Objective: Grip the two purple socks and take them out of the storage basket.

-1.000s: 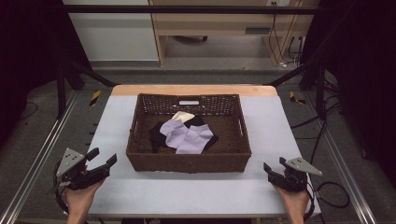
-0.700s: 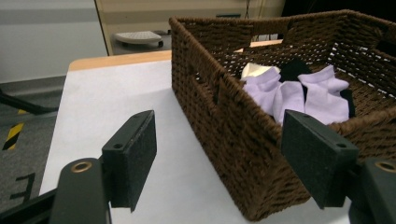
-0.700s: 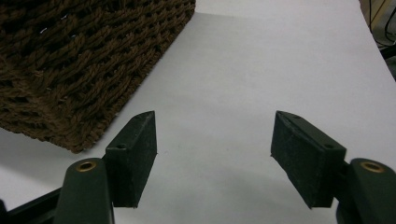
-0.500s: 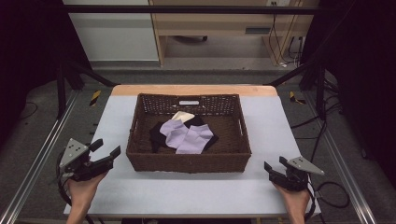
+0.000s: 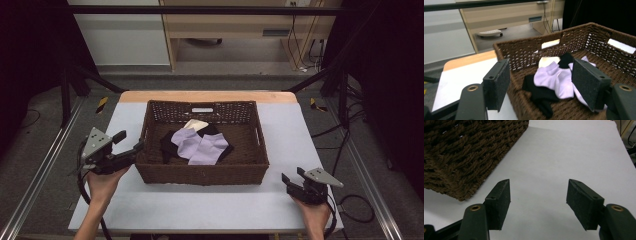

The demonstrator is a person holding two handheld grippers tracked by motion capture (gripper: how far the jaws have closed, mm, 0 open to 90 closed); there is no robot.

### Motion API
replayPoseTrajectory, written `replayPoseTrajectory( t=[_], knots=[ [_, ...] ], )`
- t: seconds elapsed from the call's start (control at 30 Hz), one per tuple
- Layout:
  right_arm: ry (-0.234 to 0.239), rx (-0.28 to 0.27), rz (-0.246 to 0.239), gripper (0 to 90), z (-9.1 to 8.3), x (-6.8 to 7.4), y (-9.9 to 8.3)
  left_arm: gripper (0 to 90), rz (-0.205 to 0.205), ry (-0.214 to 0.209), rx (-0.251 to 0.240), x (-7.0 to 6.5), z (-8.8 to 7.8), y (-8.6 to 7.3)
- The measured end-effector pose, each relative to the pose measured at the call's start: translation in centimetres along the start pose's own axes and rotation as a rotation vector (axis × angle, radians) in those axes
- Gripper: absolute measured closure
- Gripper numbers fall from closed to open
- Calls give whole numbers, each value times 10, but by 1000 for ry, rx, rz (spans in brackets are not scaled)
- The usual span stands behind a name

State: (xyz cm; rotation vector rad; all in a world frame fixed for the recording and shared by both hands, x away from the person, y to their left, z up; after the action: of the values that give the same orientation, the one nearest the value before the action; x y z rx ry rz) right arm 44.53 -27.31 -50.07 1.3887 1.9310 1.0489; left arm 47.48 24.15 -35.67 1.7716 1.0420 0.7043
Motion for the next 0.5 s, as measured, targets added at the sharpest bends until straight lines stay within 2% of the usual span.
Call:
replayPoseTrajectory(
  t=[0.07, 0.3, 0.5],
  knots=[
    [1, -3, -11, 372, 1, 1, 1, 315, 9, -18, -2, -7, 8, 8],
    [-2, 4, -15, 360, 2, 2, 0, 342, 48, -27, 10, -19, 24, 23],
    [2, -9, -5, 357, 4, 3, 1, 360, 50, -44, 30, -27, 49, 36]
  ],
)
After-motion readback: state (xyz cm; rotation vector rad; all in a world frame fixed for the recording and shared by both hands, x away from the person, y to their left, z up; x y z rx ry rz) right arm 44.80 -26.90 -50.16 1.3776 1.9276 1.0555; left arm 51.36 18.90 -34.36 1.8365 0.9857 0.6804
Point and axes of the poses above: each handheld gripper's, and its own axes: z roughly forward along the jaws, y roughly out of its top, x roughly to its left, the point moved 4 cm from there along z, roughly forward along the jaws, and after that the axes turned 5 degrees about x, right-handed, at the moved point
